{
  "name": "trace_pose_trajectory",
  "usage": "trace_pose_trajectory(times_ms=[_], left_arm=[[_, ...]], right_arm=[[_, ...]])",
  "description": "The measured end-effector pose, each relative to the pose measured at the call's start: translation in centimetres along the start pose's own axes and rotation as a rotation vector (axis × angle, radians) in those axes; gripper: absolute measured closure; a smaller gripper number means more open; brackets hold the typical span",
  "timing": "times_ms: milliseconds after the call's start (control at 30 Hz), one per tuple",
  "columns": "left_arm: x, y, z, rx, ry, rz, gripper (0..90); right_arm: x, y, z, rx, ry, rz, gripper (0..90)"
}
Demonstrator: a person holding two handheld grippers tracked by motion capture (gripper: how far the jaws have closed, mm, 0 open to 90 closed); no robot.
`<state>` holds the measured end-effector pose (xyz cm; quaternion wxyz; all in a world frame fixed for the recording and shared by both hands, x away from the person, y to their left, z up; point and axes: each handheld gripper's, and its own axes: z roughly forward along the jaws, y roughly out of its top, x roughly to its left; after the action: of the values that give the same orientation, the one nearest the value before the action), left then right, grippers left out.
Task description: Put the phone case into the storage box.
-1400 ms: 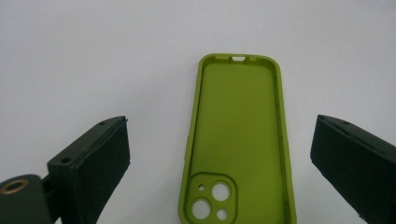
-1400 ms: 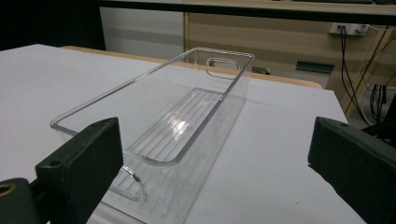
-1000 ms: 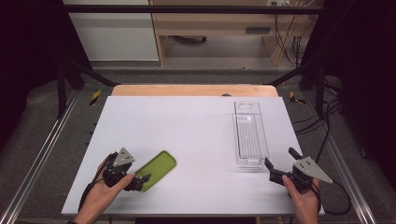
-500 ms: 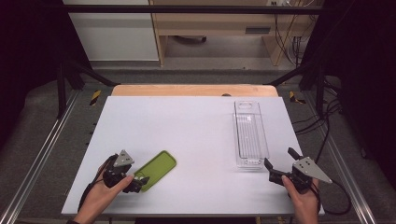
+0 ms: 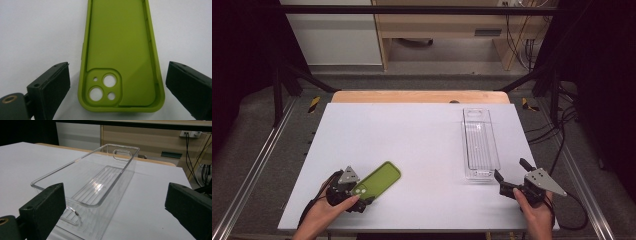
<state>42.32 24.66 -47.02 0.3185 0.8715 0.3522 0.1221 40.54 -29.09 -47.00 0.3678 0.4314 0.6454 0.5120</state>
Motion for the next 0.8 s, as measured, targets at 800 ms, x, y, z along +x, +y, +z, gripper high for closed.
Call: trace_pose_trajectory(times_ms=[800], left_arm=[[0.1,-0.3,1.0,-0.029,-0.033,0.012,14.5]], right_arm=[[0.0,0.0,0.0,0.000,0.004,0.001,3.6]])
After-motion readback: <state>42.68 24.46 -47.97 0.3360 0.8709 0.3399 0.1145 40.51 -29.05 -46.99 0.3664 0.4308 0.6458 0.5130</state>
